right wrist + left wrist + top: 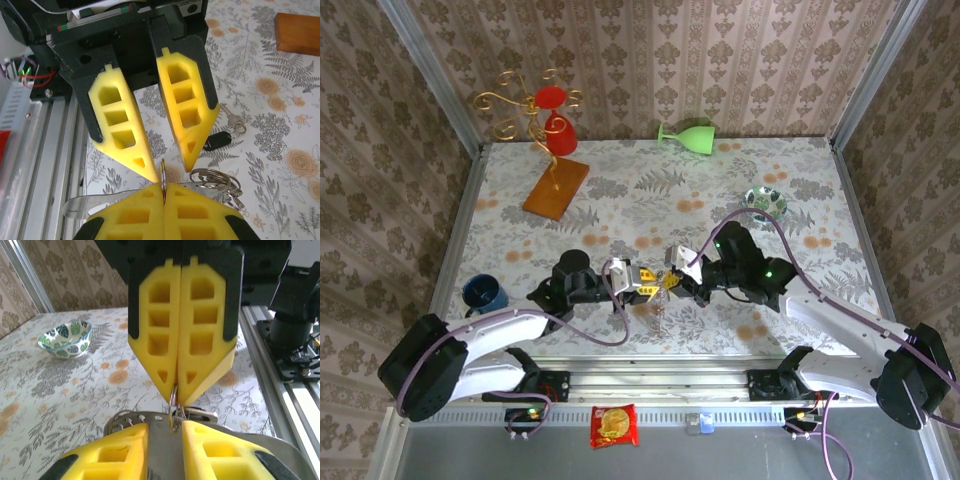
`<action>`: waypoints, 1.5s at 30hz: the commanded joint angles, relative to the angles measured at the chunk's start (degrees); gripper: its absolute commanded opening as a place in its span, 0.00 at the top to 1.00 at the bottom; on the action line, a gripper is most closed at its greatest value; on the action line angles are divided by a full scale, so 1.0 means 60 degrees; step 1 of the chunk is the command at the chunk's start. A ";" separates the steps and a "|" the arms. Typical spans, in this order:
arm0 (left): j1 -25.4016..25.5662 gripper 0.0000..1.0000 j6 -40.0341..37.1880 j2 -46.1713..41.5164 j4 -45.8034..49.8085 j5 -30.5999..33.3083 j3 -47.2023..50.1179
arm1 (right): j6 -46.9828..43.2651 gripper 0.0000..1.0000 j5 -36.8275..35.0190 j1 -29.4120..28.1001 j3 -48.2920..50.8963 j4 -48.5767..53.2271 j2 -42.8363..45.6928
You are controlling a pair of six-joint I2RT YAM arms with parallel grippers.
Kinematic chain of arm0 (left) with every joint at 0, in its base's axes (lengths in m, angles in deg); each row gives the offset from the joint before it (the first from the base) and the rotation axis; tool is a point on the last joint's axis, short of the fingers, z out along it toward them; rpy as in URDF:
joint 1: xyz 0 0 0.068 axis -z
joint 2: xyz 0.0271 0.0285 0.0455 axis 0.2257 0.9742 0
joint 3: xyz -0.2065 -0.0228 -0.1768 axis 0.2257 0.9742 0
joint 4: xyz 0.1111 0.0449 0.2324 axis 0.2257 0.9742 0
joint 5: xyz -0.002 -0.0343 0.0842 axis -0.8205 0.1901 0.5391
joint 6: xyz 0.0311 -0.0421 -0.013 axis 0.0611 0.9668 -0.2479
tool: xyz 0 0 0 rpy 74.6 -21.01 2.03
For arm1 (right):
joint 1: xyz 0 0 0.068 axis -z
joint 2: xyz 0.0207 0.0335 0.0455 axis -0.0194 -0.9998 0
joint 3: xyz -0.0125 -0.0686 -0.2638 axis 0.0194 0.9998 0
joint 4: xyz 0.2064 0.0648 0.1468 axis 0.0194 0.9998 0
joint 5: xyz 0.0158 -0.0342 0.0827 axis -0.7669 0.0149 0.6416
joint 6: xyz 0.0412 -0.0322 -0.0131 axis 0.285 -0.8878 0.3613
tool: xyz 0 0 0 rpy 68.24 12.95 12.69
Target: Put the keys on the keyring
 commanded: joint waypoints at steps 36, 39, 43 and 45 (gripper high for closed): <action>-0.0160 1.00 0.0046 -0.0192 -0.0247 -0.0775 -0.0282 | 0.0724 0.64 0.0799 0.0430 0.0466 -0.1072 0.0540; -0.0159 1.00 0.0191 -0.0109 -0.0523 -0.0776 -0.0199 | 0.0875 0.65 0.0888 0.0428 0.0551 -0.1302 0.0333; -0.0171 1.00 0.0362 0.0001 -0.0786 -0.0847 -0.0136 | 0.1086 0.68 0.0957 0.0415 0.0643 -0.1733 0.0110; -0.0153 1.00 0.0406 0.0020 -0.0849 -0.0862 -0.0108 | 0.1171 0.71 0.1037 0.0415 0.0656 -0.1874 0.0055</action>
